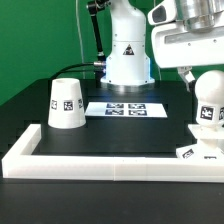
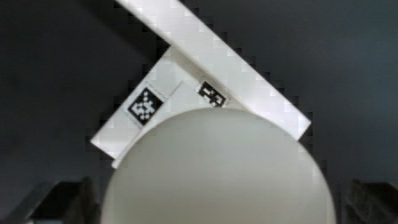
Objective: Assemble lamp
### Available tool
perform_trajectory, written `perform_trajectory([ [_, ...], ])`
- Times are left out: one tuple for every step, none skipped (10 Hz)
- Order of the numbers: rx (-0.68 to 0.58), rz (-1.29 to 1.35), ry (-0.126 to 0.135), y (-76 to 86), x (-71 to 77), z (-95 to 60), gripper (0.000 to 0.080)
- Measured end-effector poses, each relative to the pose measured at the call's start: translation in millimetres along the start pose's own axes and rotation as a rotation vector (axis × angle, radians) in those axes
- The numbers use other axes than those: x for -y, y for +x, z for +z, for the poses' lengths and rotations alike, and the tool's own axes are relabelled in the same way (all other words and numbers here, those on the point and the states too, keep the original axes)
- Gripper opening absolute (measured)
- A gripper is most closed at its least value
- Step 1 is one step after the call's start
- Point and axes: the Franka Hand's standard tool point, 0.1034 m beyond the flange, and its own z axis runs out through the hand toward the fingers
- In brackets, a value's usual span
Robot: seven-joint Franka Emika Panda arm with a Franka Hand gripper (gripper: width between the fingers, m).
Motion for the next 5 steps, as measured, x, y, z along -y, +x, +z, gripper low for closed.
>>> perform_trajectory([
  [0.000, -0.071, 0.000, 0.1, -0.1, 0.0, 0.0698],
  [-0.004, -0.162, -0.007, 0.4, -0.4, -0.1, 0.0698],
  [-0.024, -0.296, -0.051, 0.1, -1.2, 0.3, 0.0698],
  [-0.035, -0.444, -0.077, 1.5, -2.1, -0.1, 0.0698],
  [-0.042, -0.555, -0.098, 2.0, -1.8, -0.5, 0.0698],
])
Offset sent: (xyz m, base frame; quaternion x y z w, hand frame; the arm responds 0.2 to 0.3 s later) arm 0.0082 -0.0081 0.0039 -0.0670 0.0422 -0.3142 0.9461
